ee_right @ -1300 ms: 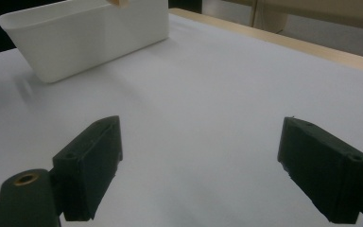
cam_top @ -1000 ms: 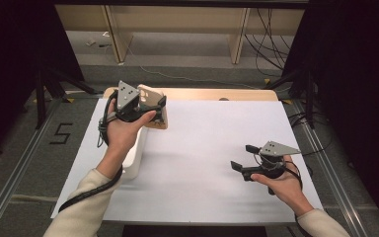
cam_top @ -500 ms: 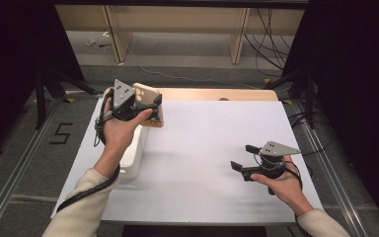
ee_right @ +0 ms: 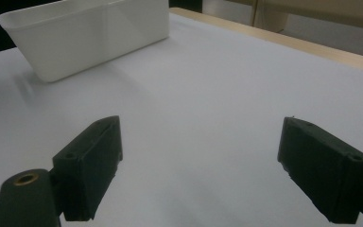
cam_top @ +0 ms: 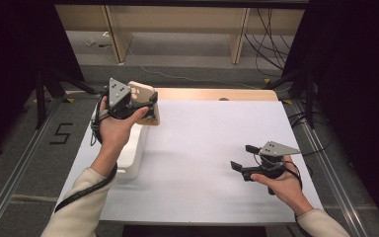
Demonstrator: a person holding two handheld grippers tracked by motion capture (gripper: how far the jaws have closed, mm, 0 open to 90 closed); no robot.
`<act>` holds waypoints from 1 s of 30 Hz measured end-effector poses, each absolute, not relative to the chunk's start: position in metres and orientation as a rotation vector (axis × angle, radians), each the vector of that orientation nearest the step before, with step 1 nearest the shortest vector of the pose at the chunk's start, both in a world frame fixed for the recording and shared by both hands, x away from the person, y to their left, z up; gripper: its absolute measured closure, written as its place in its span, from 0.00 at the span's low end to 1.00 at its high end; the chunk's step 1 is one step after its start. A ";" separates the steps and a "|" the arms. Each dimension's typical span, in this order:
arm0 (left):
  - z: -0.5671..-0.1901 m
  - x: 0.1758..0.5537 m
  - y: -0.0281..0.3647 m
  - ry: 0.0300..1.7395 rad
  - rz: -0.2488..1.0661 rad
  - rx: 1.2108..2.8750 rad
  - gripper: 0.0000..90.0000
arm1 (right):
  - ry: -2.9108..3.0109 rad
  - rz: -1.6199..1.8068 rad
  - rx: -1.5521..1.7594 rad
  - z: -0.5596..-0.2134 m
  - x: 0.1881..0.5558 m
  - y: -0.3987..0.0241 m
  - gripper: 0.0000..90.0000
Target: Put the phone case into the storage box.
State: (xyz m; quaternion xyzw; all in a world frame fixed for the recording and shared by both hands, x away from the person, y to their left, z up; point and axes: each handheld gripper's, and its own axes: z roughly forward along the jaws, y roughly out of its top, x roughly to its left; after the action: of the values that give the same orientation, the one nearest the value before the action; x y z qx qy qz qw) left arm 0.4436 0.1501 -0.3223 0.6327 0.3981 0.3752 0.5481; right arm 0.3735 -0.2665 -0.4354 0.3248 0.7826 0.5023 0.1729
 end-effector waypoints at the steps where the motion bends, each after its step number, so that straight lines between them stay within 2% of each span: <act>1: -0.322 0.444 0.150 0.944 0.889 1.497 0.12 | 2.221 1.424 0.921 -0.435 0.374 -0.267 0.17; 30: -0.324 0.448 0.162 0.967 0.911 1.499 0.12 | 2.223 1.424 0.918 -0.435 0.374 -0.266 0.17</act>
State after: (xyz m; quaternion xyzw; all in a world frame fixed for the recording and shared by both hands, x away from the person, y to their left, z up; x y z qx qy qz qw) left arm 0.4480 0.1624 -0.3237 0.6304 0.4068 0.3830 0.5389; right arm 0.3736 -0.2664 -0.4355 0.3234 0.7835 0.5018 0.1724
